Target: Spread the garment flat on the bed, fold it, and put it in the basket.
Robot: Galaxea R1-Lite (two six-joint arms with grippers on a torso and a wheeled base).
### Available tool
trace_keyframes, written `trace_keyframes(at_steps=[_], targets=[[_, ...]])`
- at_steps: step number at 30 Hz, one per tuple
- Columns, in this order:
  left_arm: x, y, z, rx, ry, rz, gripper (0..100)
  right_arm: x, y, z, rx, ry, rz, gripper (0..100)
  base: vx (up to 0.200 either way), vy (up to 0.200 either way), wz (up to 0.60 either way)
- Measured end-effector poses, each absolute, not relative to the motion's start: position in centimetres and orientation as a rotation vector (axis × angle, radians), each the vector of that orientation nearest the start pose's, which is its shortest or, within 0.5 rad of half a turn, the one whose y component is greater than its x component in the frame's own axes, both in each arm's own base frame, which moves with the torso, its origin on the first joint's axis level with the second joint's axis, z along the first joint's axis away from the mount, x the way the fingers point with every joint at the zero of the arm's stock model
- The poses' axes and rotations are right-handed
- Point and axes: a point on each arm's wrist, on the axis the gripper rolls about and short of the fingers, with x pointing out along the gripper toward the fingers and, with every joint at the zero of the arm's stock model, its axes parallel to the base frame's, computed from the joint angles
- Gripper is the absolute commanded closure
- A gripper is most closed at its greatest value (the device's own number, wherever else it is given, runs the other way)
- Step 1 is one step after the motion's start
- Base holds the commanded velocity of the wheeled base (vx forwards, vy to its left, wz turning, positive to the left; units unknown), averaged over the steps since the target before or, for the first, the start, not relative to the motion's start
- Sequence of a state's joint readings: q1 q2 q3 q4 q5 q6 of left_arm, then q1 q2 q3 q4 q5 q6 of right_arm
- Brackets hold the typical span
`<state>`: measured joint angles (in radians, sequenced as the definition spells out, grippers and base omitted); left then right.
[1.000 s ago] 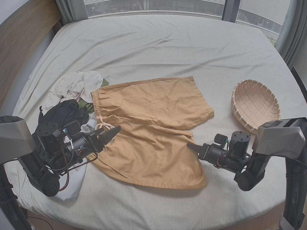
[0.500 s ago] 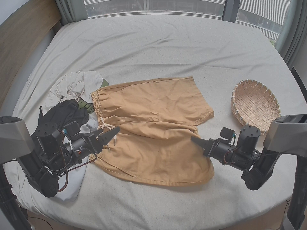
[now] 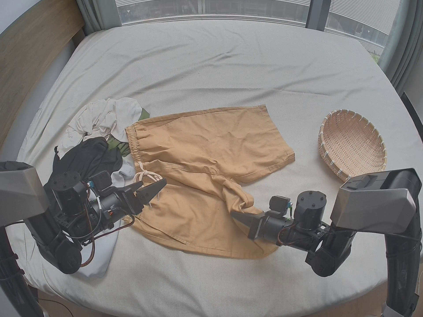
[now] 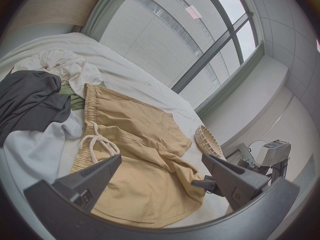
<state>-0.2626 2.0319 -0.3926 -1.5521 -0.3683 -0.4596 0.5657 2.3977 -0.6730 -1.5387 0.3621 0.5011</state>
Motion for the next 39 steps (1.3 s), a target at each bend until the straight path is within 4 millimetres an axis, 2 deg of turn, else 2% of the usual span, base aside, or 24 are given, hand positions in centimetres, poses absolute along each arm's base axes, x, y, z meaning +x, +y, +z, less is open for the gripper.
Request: trace_keyframes(at_steps=[4,5,14,18,19,22,27,30,34,39], targets=[[28.5,-8.5,8.0,-0.449,0.234,-0.599,0,30.5,20.6,-0.8,0.422,0.438,0.860,100,0.000,0.000,0.00],[28.5,-8.5,8.0,-0.449,0.235,-0.599,0,30.4,20.5,-1.1,0.417,0.445,0.860,0,0.000,0.000,0.00],[28.5,-8.5,7.9,-0.449,0.238,-0.596,0,28.6,19.7,-1.9,0.407,0.530,0.851,0,0.000,0.000,0.00],[28.6,-8.5,7.9,-0.449,0.237,-0.595,0,27.6,19.0,-0.7,0.412,0.536,0.850,0,0.000,0.000,0.00],[28.6,-8.5,7.9,-0.449,0.237,-0.594,0,27.5,18.7,0.2,0.418,0.515,0.850,0,0.000,0.000,0.00],[28.6,-8.4,7.9,-0.448,0.236,-0.593,0,27.6,18.3,1.4,0.424,0.481,0.847,0,0.000,0.000,0.00],[28.6,-8.4,7.9,-0.448,0.235,-0.591,0,28.4,16.4,4.4,0.441,0.371,0.810,0,0.000,0.000,0.00],[28.6,-8.4,7.9,-0.448,0.234,-0.592,0,29.0,15.5,5.4,0.447,0.326,0.785,0,0.000,0.000,0.00],[28.6,-8.4,7.9,-0.448,0.234,-0.591,0,30.0,14.9,5.7,0.451,0.295,0.760,0,0.000,0.000,0.00],[28.6,-8.4,7.9,-0.448,0.233,-0.591,0,32.3,13.6,5.0,0.455,0.263,0.689,0,0.000,0.000,0.00]])
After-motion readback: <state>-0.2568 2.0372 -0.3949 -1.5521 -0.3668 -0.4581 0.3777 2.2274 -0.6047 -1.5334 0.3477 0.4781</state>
